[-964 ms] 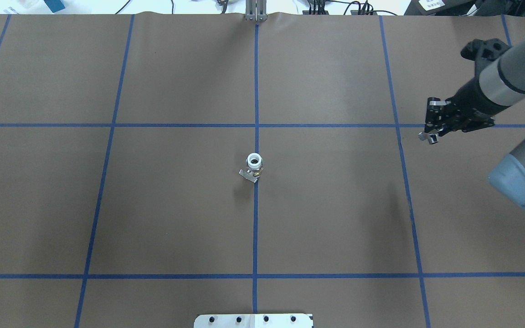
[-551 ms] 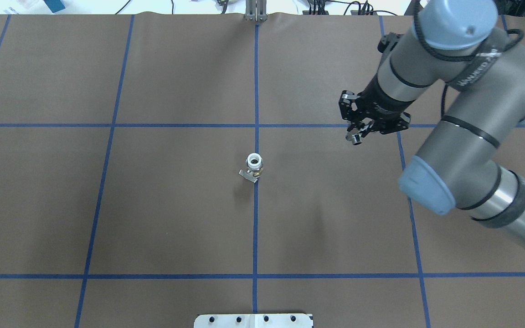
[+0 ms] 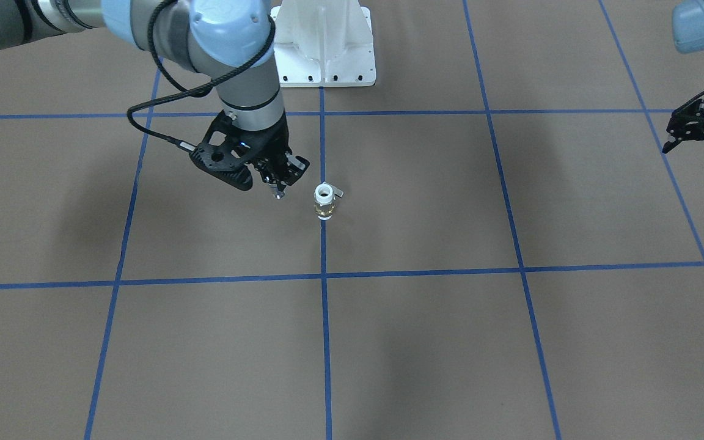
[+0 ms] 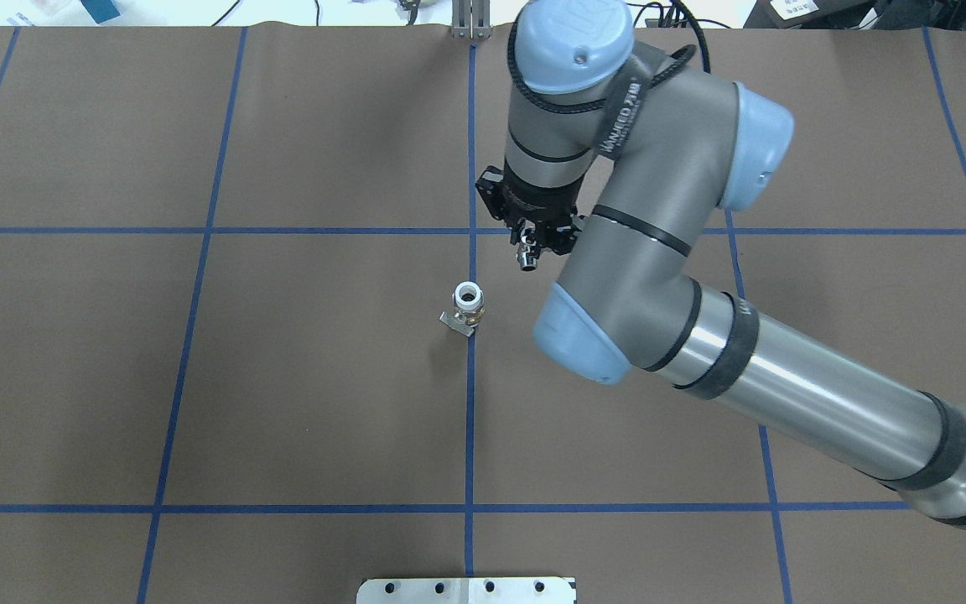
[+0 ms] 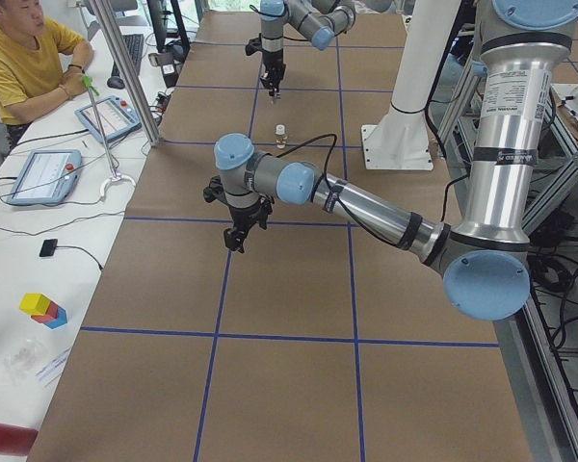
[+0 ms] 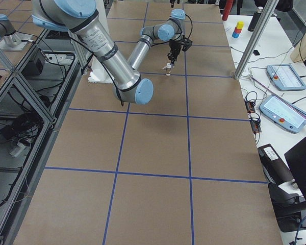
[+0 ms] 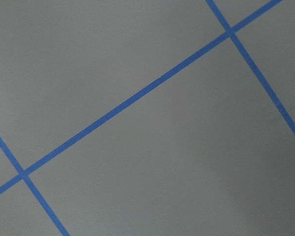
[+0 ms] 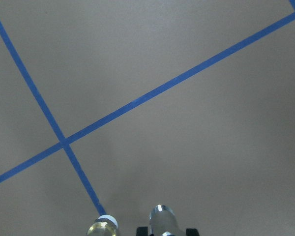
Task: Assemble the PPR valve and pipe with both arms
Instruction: 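Carry the chrome fitting with the right gripper above the valve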
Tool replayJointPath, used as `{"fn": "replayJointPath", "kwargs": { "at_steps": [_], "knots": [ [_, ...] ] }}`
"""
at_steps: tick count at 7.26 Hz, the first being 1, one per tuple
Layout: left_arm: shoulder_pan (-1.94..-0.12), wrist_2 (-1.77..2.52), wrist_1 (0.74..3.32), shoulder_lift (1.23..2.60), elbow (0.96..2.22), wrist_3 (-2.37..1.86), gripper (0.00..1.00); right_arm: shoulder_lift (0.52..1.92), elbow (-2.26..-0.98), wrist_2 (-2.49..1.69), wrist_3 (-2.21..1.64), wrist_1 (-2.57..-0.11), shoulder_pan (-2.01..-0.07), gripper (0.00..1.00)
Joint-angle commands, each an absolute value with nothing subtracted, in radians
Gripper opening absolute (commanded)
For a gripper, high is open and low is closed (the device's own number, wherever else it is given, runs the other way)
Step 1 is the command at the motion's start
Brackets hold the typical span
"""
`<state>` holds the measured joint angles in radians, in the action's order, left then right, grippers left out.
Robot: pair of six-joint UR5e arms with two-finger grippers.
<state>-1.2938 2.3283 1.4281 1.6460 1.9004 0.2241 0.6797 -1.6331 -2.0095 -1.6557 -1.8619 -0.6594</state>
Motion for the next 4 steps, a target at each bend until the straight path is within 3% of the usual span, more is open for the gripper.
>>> {"fn": "replayJointPath", "kwargs": {
  "at_steps": [1, 4],
  "knots": [
    [-1.293, 2.329, 1.428, 1.646, 1.899, 0.224, 1.00, 0.554, -1.488, -2.005, -1.732, -1.870, -0.611, 0.00],
    [-1.293, 2.329, 1.428, 1.646, 1.899, 0.224, 1.00, 0.560, -1.468, -1.957, -1.732, -1.870, -0.568, 0.00]
  ]
}}
